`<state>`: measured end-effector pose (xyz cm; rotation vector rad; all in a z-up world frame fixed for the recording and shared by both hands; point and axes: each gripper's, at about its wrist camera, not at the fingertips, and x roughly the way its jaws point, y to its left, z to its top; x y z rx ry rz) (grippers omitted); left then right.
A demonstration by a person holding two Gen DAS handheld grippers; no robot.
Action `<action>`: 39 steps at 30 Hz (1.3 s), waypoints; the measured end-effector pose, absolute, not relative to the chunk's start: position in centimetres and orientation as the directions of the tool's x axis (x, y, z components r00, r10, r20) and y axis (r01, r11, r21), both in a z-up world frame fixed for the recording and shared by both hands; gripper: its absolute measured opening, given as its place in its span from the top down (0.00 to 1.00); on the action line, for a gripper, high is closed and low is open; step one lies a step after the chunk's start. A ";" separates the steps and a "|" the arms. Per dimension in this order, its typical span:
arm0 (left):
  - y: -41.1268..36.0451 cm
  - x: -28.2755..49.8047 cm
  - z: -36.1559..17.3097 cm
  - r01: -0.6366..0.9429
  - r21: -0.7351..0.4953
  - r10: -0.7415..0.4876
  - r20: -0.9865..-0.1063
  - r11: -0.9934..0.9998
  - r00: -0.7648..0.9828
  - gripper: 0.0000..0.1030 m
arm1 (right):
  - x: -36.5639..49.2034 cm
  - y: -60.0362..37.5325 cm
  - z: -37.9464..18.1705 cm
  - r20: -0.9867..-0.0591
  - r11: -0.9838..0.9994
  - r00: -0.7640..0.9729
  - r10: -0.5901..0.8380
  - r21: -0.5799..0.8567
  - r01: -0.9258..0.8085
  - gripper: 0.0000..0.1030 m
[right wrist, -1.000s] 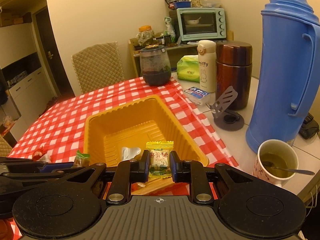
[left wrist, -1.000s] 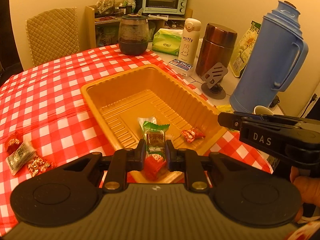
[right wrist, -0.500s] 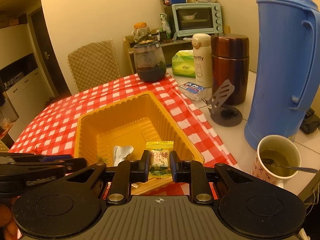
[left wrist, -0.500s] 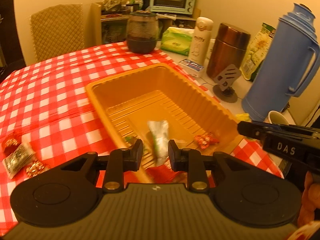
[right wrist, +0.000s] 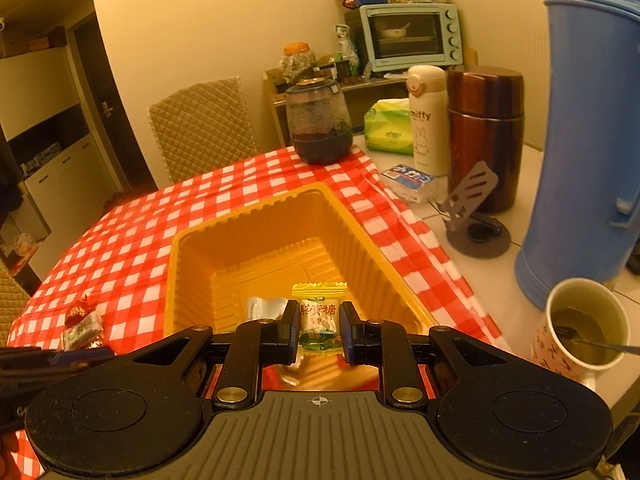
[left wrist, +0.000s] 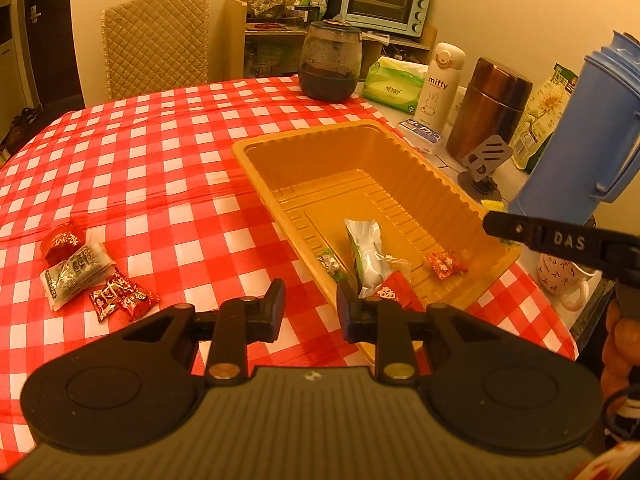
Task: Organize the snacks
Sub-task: 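Open both grippers to release the candies into the tray, then lift both tools from the tray and move toward the remaining snacks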
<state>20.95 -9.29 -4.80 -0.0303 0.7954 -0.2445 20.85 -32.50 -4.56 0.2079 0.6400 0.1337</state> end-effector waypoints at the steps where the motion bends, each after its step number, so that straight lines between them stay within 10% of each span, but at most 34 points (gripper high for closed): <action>1: -9.3 21.0 -4.8 0.204 -0.122 -0.229 -0.704 0.971 0.673 0.76 | 21.1 -32.4 -4.5 -0.577 0.970 0.794 0.191 0.234 -0.064 0.79; 7: -9.0 20.8 -4.7 0.194 -0.130 -0.229 -0.703 0.972 0.674 0.71 | 22.2 -32.1 -4.2 -0.565 0.957 0.789 0.241 0.272 -0.098 0.76; 10: -8.8 20.4 -4.6 0.192 -0.125 -0.223 -0.704 0.973 0.674 0.68 | 22.0 -32.5 -4.1 -0.553 0.953 0.799 0.238 0.291 -0.083 0.41; 39: -2.2 11.7 -1.7 0.089 -0.100 -0.133 -0.691 0.991 0.711 0.60 | 12.2 -28.3 -1.2 -0.564 0.947 0.783 0.262 0.306 -0.096 0.40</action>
